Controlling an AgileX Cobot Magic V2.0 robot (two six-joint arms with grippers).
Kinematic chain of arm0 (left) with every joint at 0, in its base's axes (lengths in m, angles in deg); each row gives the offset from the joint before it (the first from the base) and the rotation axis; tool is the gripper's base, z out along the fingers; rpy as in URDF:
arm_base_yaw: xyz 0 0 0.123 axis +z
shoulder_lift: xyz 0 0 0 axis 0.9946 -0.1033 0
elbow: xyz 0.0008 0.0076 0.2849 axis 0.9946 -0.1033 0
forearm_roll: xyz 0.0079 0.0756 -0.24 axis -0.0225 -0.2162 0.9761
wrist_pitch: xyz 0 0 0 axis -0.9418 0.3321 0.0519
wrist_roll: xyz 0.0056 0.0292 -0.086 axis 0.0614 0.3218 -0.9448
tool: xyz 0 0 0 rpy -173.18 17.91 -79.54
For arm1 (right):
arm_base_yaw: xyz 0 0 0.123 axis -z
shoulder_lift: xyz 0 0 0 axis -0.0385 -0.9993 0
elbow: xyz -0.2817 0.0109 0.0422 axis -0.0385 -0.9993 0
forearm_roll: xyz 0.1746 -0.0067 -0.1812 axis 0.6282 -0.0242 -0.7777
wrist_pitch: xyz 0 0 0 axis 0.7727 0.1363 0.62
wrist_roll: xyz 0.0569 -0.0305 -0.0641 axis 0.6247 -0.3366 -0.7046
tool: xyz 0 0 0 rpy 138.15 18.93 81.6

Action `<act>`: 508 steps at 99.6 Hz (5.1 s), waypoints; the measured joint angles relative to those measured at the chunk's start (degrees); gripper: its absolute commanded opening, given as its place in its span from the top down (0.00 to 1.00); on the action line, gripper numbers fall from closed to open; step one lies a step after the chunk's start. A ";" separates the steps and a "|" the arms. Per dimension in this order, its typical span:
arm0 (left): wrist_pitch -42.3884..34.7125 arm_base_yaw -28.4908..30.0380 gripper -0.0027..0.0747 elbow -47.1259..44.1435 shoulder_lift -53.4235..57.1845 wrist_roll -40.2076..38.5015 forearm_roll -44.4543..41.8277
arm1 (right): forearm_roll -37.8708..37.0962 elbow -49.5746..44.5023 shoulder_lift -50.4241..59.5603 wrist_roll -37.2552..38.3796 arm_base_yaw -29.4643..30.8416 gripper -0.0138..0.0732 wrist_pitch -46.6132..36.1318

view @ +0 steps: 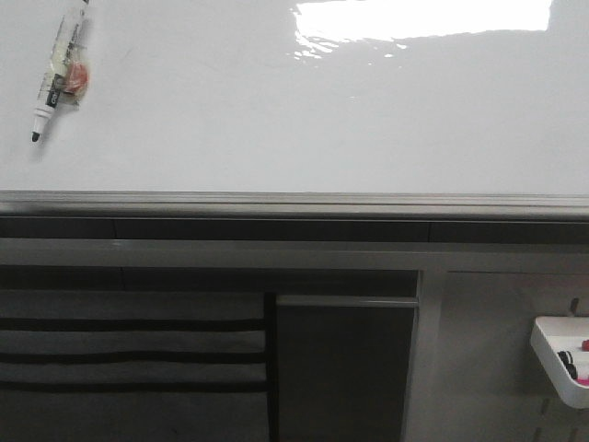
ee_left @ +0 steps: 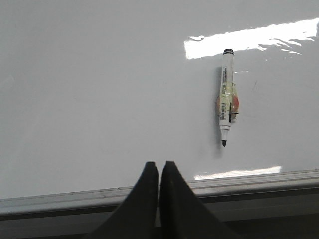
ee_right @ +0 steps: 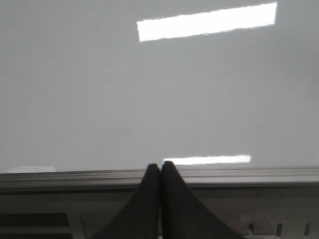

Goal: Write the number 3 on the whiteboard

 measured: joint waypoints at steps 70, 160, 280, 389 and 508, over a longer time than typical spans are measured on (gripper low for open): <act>8.97 0.00 0.99 10.23 0.00 0.00 4.41 | -0.75 10.28 0.00 -0.04 0.00 0.93 2.28; 21.17 0.00 0.99 28.93 -10.70 0.00 4.17 | 0.00 28.47 -8.81 -0.04 0.00 0.93 17.98; 20.79 0.00 0.34 29.20 -12.28 0.00 3.45 | 0.84 28.47 -8.94 -0.13 0.00 0.09 18.32; 12.22 -9.85 0.40 48.52 -76.10 5.96 5.14 | 4.23 35.04 -17.88 -0.13 -1.04 0.09 30.32; 10.68 -9.77 0.92 49.58 -79.95 6.00 5.41 | 10.45 37.09 -18.57 -2.58 -1.04 0.09 35.94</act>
